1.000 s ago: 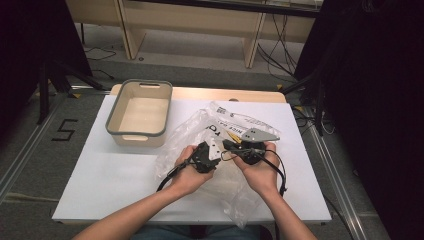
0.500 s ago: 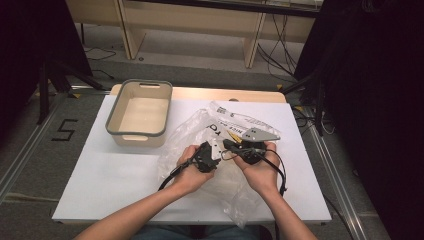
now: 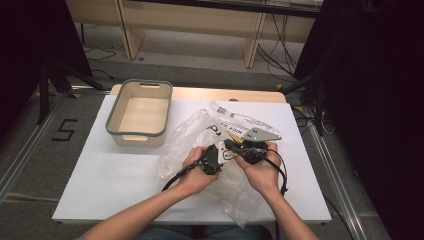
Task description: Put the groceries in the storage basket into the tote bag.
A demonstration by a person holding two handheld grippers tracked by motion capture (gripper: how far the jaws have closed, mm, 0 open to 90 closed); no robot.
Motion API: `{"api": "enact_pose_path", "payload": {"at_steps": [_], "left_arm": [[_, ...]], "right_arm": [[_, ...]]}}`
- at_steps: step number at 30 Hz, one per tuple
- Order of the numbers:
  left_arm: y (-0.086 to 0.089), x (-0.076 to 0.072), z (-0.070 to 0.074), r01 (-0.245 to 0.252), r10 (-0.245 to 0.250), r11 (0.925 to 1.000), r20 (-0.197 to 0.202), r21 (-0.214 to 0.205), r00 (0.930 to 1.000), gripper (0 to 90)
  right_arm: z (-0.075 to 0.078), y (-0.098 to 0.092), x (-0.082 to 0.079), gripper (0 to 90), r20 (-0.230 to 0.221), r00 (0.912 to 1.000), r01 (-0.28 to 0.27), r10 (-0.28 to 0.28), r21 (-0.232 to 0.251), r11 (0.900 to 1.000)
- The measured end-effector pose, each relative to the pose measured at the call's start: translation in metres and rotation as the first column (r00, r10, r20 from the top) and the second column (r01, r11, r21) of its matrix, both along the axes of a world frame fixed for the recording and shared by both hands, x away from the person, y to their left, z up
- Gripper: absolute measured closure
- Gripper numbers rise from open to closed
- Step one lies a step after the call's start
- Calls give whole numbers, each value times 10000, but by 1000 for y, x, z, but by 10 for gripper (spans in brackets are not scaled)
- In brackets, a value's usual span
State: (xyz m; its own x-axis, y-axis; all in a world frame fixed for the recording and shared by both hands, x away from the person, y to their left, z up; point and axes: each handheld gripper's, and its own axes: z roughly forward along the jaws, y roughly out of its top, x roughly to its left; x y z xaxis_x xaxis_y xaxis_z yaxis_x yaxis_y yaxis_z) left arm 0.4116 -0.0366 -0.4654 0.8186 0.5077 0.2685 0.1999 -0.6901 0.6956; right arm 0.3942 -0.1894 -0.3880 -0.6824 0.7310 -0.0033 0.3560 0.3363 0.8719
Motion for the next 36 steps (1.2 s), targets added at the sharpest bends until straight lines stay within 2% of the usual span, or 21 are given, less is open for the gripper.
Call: {"api": "enact_pose_path", "payload": {"at_steps": [3, 9, 13, 14, 15, 18, 20, 23, 32, 36], "left_arm": [[0, 1, -1, 42, -41, 10000, 159, -81, 9999, 789], [-3, 1, -5, 378, -394, 9987, 473, 334, 9981, 785], [-4, 0, -7, 615, -640, 9969, 508, 488, 9967, 749], [-4, -1, -8, 628, -647, 9972, 471, 400, 9968, 739], [-3, -2, -6, 718, -744, 9960, 466, 540, 9961, 722], [-1, -9, -2, 861, -884, 9954, 533, 427, 9947, 647], [2, -16, 2, 816, -820, 9966, 606, 94, 9948, 599], [10, -27, 9, 1061, -1056, 9943, 517, -82, 9931, 550], [49, -54, 26, 928, -932, 9902, 16, -1044, 9957, 495], [65, -63, 33, 772, -771, 9880, 54, -1339, 9970, 489]], "right_arm": [[0, 0, 0, 900, -5, 10000, 6, -6, -3, 10000], [-1, 0, 1, 900, -31, 10000, -3, 3, 1, 10000], [-2, 0, 1, 900, -96, 10000, 19, -20, -27, 10000], [-2, -1, 1, 900, -118, 9999, 35, -36, -36, 10000], [-3, -1, 1, 900, -122, 9999, 33, -34, -46, 10000], [-5, -1, 1, 900, -186, 9998, 27, -28, -47, 10000], [-5, -2, 1, 900, -227, 9997, 28, -29, -58, 10000], [-6, -3, 1, 900, -237, 9997, 10, -12, -73, 10000], [-9, -4, -1, 900, -397, 9992, -12, 5, -168, 9999], [-10, -5, -2, 900, -490, 9988, -51, 42, -179, 9998]]}}
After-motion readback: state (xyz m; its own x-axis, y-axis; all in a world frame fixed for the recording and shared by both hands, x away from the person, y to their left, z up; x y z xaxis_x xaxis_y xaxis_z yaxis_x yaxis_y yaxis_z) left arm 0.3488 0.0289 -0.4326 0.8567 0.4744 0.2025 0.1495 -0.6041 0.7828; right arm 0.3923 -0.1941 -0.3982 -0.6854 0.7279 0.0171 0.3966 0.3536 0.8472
